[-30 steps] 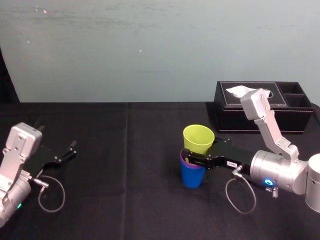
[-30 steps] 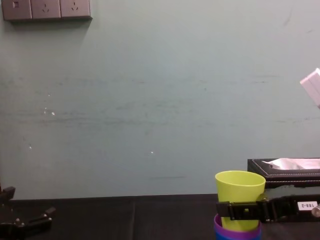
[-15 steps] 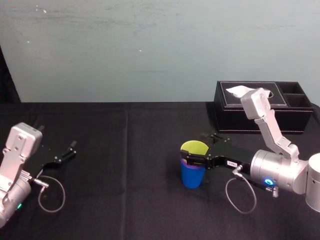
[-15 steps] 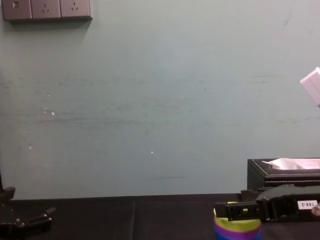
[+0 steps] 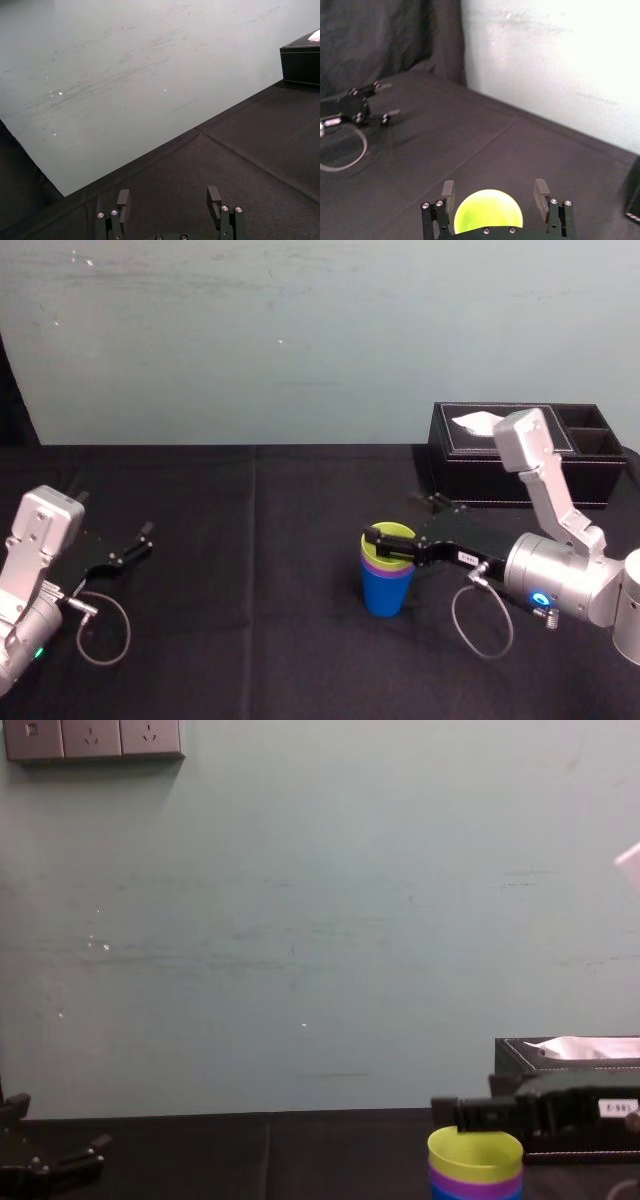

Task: Stack the three plastic cups sequentially using one hand.

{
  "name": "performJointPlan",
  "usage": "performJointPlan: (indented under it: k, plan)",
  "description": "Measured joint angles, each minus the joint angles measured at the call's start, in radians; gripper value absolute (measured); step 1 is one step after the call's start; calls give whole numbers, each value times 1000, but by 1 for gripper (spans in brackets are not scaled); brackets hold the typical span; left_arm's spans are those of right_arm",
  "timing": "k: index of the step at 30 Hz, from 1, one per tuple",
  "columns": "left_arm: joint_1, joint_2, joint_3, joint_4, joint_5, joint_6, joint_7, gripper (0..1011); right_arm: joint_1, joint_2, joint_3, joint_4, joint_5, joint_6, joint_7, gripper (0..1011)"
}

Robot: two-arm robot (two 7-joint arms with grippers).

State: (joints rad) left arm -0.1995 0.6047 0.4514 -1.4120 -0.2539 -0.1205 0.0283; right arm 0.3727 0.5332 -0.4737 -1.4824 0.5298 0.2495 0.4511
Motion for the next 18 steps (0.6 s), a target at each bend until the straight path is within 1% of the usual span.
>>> performJointPlan:
  k: [4,5,7,8,10,11,14,15,18]
  plan:
    - [0,0,0,0,0,0,0,1000,-32,-9,36,-23,-4,-38,-48,1003]
    - [0,0,0,0,0,0,0,1000,-49,-15,54,-32,-6,-53,-73,1003]
    - [0,0,0,0,0,0,0,1000,-67,-21,74,-39,-11,-70,-102,1003]
    - [0,0,0,0,0,0,0,1000,-87,-28,95,-46,-16,-87,-133,1003]
    - [0,0,0,0,0,0,0,1000,-104,-34,113,-51,-22,-101,-163,1003]
    - [0,0,0,0,0,0,0,1000,-123,-40,131,-56,-31,-113,-194,1003]
    - [0,0,0,0,0,0,0,1001,-149,-49,152,-59,-50,-126,-242,1003]
    - [0,0,0,0,0,0,0,1000,-164,-54,161,-61,-64,-129,-269,1003]
    - [0,0,0,0,0,0,0,1000,-185,-62,173,-60,-95,-127,-318,1003]
